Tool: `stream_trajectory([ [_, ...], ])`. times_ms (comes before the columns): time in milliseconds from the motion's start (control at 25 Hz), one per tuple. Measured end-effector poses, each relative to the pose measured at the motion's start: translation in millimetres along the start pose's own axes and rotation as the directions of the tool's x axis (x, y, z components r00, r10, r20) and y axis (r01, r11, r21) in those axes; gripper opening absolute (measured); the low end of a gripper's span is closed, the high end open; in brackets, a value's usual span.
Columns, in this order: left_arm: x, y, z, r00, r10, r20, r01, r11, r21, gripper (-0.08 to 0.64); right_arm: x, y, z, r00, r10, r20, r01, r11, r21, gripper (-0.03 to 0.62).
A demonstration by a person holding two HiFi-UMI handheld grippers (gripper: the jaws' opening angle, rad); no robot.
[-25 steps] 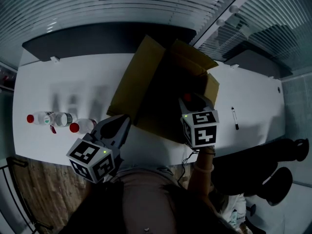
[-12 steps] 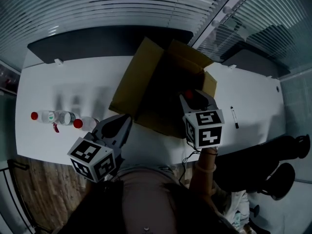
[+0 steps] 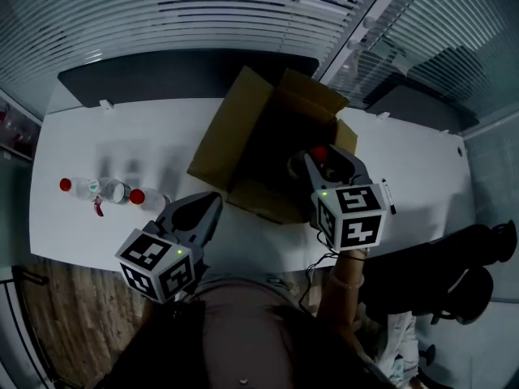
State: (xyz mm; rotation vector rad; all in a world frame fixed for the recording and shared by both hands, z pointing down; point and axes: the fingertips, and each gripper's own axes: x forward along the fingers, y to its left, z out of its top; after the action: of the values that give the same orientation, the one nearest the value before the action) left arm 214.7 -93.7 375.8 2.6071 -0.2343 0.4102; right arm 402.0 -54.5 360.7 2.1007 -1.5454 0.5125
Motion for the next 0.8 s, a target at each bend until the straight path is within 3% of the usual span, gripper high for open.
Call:
stream_trajectory([
  [800, -56.2, -41.2, -16.6, 1.0, -0.023, 0.021, 0.022, 0.998, 0.055, 0.008, -113.3, 16.0, 47.7, 0.974, -0.046, 0.224, 0.05, 0.999, -0.012, 0.166],
])
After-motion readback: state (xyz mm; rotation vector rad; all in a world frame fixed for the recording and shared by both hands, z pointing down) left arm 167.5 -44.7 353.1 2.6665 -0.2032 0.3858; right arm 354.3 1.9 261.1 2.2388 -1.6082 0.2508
